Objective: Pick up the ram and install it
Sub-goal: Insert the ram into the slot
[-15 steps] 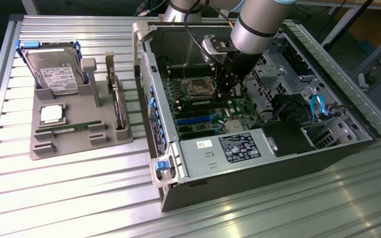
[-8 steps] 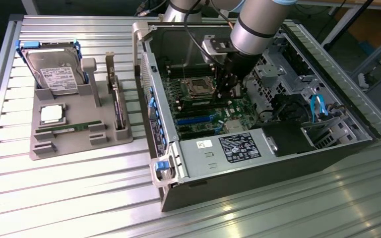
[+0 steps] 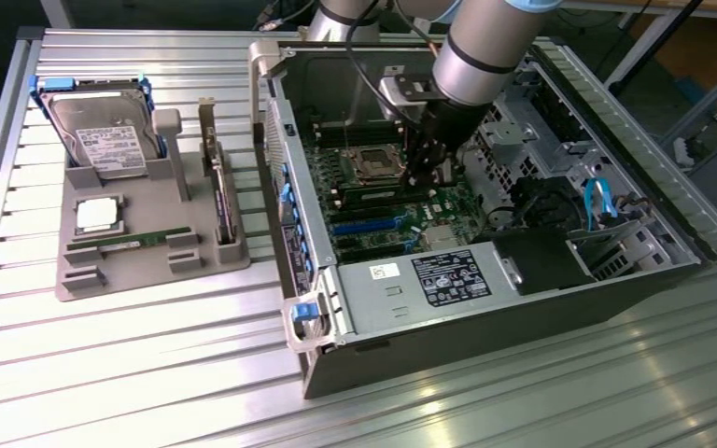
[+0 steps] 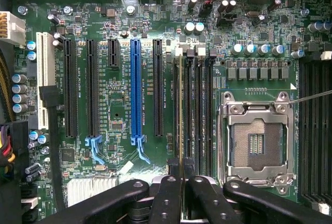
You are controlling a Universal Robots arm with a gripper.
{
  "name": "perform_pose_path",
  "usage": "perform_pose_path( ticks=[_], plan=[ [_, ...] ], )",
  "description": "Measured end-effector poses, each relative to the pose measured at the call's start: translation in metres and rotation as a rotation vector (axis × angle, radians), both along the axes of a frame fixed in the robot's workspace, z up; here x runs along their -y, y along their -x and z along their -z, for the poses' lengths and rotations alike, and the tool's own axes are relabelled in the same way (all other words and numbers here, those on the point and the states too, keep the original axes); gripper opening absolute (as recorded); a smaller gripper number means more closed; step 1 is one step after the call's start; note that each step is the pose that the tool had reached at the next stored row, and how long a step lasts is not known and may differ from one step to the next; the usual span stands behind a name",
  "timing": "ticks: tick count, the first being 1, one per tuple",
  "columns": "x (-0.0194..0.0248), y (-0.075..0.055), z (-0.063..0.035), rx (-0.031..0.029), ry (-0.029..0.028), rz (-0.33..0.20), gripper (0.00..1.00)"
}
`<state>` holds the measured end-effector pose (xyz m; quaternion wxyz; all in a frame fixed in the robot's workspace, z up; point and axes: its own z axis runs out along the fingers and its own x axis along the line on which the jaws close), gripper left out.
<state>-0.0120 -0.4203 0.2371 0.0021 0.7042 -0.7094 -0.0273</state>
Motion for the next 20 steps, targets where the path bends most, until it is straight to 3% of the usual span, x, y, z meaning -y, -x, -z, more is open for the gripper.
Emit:
perform_pose_path(
  ticks=[15, 20],
  plan=[
    [0.0, 0.0, 0.0043, -0.0001, 0.0003, 0.0, 0.12],
    [0.0, 0.0, 0.0044, -0.0001, 0.0002, 0.0, 0.25]
  ],
)
